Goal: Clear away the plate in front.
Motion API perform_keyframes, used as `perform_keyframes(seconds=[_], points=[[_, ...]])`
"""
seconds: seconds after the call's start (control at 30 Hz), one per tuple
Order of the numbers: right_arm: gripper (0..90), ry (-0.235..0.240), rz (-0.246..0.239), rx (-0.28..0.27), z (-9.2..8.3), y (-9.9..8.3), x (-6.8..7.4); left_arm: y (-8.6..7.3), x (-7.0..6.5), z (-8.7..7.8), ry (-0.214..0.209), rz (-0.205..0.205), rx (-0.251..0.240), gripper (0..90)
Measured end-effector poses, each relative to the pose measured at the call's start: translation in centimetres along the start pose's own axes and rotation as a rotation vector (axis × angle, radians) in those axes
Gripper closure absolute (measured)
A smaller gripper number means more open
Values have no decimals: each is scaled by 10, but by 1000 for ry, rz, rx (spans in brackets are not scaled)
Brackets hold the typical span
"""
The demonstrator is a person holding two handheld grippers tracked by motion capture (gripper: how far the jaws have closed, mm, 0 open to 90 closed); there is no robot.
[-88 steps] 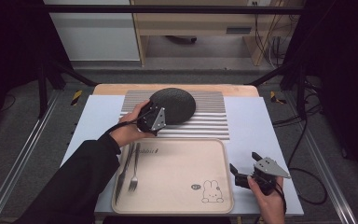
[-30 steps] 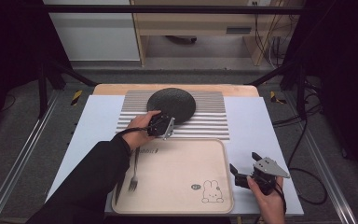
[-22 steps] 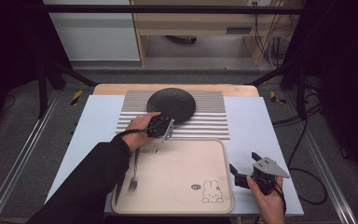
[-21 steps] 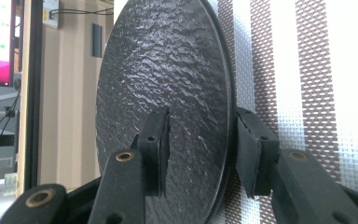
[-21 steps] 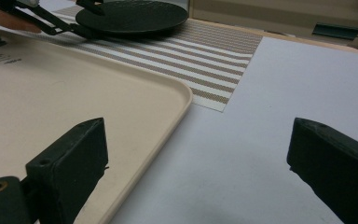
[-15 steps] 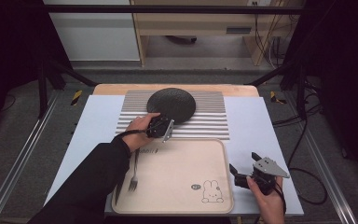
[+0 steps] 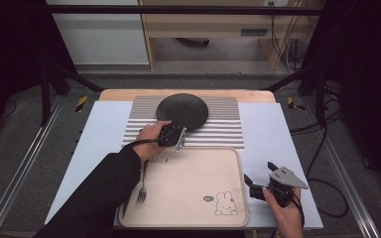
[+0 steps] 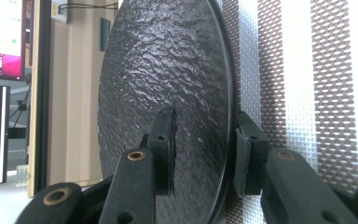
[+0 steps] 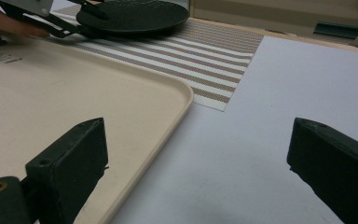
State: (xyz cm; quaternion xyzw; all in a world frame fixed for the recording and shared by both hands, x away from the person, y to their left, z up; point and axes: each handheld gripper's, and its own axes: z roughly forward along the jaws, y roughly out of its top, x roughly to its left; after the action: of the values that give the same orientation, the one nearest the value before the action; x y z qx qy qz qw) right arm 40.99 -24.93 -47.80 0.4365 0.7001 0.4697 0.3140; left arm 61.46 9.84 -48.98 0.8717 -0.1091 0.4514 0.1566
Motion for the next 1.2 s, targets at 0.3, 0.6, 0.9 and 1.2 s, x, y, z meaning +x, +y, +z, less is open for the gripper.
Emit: perform_keyframes(seconds=[0.3,0.6,0.9,1.2], points=[[55,2,-1,1,0,0,0,6,-4,1,-7,55,39,785],[54,2,3,-2,-1,0,0,13,-4,-4,61,73,73,837],[55,0,3,-3,-1,0,-1,20,-1,-9,90,77,82,868],[55,2,12,-16,-3,1,-2,28,-8,-30,88,107,50,867]])
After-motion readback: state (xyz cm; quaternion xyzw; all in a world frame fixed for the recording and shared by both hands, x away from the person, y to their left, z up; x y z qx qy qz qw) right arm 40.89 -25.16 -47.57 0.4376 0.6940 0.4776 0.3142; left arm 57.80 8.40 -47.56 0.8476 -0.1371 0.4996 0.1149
